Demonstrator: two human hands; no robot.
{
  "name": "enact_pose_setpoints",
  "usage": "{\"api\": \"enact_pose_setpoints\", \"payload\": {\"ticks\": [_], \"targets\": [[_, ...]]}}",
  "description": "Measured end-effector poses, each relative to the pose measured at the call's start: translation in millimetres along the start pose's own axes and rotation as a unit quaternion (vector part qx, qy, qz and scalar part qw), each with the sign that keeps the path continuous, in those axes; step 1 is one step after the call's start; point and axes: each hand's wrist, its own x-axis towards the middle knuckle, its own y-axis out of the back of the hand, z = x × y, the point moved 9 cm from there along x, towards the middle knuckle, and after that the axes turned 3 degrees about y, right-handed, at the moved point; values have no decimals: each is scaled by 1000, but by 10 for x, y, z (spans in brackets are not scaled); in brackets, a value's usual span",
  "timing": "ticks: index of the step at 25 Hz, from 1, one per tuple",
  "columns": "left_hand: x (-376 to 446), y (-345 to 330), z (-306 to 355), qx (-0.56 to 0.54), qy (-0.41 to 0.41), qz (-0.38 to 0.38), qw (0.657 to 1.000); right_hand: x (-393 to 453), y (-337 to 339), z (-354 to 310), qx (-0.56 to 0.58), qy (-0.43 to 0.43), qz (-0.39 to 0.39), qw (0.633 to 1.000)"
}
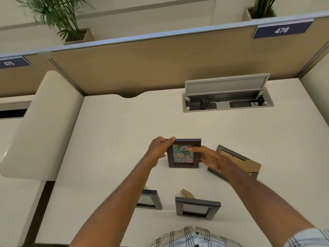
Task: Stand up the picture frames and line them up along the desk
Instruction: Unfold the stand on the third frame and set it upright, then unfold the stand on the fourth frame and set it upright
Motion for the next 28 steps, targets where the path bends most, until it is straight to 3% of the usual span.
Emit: {"api": "enact_pose_setpoints", "payload": {"ticks": [3,5,8,11,13,16,20,23,28], "targets": [[-7,4,11,5,-13,4,1000,-98,56,22,-80,16,-16,997],[-22,-1,23,12,-22,6,1000,-244,264,59,-129,32,28,991],[-42,6,42,14,-34,26,999,-613,745,91,-178,109,188,960],[-95,59,87,8,-59,79,995,-1138,1179,304,-190,148,381,893],[-159,102,118,-5,-78,127,989,-1425,1286,493,-271,150,427,850],[-323,175,217,4,-119,205,972,-1632,1175,741,-513,137,385,755],[-746,167,557,131,-273,312,900,-1665,1091,790,-639,86,338,685],[-988,-45,737,132,-386,270,872,-1658,1049,713,-688,60,315,651],[-1108,-499,789,105,-422,119,893,-1611,975,681,-729,26,292,619]]}}
